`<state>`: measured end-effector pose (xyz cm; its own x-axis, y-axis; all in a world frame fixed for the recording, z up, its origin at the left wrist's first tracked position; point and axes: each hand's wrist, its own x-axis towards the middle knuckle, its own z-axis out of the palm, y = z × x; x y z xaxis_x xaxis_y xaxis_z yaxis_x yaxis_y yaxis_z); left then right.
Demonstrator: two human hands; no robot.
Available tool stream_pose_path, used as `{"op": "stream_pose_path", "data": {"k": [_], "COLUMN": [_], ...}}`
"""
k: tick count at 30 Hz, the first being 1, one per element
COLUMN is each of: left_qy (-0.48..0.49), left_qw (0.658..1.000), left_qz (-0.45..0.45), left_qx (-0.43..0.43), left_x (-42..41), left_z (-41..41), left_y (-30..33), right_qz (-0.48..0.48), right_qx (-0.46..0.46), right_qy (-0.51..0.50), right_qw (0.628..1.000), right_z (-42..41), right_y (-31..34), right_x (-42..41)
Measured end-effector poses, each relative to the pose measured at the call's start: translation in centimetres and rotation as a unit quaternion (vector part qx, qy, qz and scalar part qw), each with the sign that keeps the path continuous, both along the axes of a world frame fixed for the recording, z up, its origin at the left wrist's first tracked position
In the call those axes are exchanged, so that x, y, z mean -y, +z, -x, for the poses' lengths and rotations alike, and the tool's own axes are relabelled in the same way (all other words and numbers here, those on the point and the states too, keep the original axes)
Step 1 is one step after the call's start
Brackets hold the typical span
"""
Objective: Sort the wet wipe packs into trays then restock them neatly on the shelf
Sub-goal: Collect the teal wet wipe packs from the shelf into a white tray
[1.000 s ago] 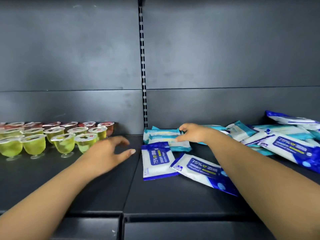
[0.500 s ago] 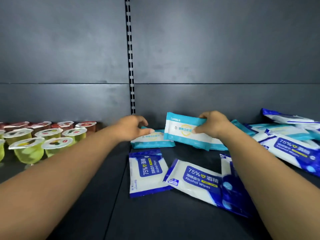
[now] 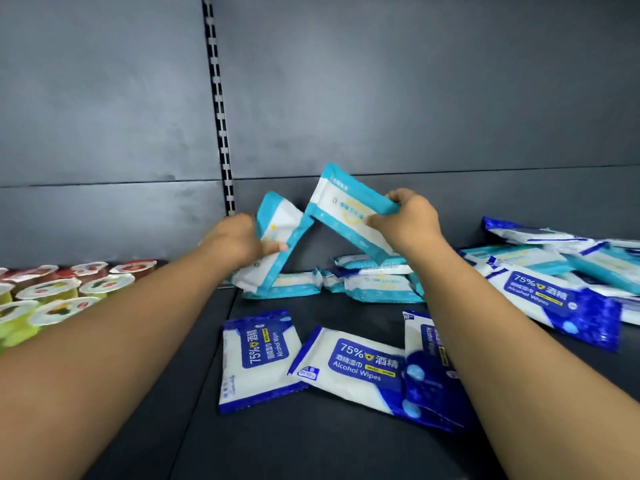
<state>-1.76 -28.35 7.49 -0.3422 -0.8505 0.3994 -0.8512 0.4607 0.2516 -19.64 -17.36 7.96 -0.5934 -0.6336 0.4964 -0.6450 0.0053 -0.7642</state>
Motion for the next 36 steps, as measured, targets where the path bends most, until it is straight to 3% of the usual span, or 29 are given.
{"op": "stream_pose_path", "data": {"k": [2, 5, 11, 14, 18, 25, 29, 36], "left_qy": [-0.032, -0.122, -0.215, -0.266, -0.260, -0.193, -0.099, 0.045], "left_qw": [0.987, 0.925, 0.813, 0.764, 0.735, 0.715, 0.728, 0.698], "left_qz": [0.012, -0.032, -0.179, -0.228, -0.253, -0.316, -0.364, -0.516], "left_qx": [-0.156, -0.358, -0.510, -0.542, -0.573, -0.593, -0.573, -0.494], "left_x": [-1.9, -6.3, -18.4, -24.7, -32.1, -40.7, -43.6, -47.4], "left_z": [-0.9, -1.6, 1.1, 3.4, 7.9, 13.9, 14.5, 12.7], "left_y": [1.6, 3.3, 3.8, 2.5, -1.7, -11.8, -20.4, -41.3], "right_qz": [0.082, 0.163, 0.225, 0.230, 0.226, 0.147, 0.029, -0.165], "right_qx": [0.075, 0.174, 0.318, 0.351, 0.414, 0.443, 0.455, 0.535], "right_qy": [0.040, 0.117, 0.211, 0.218, 0.252, 0.206, 0.166, 0.029], "right_qw": [0.993, 0.964, 0.897, 0.881, 0.845, 0.860, 0.874, 0.828], "right_z": [-0.4, -1.1, 0.7, 3.6, 7.9, 13.8, 15.6, 15.2], "right_y": [0.7, 0.8, -0.5, -2.3, -5.7, -14.5, -22.5, -41.8], "right_x": [-1.3, -4.9, -15.9, -22.0, -29.4, -38.6, -42.0, -47.0]}}
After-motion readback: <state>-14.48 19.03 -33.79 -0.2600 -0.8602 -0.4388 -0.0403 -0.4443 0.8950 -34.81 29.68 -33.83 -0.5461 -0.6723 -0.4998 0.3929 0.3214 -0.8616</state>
